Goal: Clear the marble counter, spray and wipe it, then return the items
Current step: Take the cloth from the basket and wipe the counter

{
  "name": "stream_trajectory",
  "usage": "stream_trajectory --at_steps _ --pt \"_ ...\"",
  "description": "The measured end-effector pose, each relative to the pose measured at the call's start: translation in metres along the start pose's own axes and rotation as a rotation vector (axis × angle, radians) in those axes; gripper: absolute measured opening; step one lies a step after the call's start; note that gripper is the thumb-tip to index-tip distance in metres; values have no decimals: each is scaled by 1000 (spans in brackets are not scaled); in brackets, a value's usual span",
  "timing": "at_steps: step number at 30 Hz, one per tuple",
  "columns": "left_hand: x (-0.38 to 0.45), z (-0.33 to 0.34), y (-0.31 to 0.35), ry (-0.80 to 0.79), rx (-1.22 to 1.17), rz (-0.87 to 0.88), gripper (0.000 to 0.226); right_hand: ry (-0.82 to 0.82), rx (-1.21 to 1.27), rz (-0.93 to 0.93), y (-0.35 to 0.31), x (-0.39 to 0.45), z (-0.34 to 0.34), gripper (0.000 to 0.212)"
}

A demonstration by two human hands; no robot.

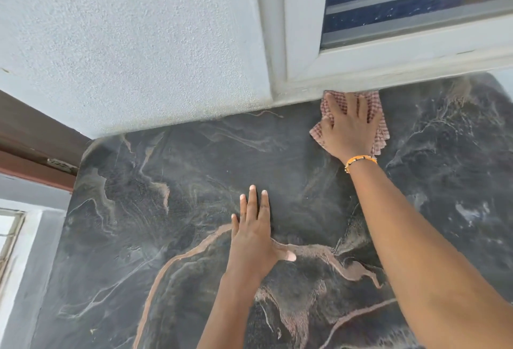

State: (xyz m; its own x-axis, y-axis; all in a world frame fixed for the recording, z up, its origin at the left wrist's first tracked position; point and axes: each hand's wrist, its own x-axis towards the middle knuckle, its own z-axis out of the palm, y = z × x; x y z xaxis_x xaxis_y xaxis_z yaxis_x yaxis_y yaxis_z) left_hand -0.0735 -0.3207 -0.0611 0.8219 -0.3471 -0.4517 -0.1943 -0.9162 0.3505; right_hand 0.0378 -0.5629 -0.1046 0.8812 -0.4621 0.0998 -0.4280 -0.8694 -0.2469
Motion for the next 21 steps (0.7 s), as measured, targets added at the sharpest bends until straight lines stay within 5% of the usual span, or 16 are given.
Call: stream_trajectory --at_steps 5,10,21 --pt "0 3 -2 46 4 -3 128 10 -6 185 70 1 -18 52" --pt "-1 5 1 71 55 -1 126 0 -6 262 70 -44 -21 53" --pt "-32 6 -31 200 -52 -91 119 -146 -7 -242 -114 -74 16 58"
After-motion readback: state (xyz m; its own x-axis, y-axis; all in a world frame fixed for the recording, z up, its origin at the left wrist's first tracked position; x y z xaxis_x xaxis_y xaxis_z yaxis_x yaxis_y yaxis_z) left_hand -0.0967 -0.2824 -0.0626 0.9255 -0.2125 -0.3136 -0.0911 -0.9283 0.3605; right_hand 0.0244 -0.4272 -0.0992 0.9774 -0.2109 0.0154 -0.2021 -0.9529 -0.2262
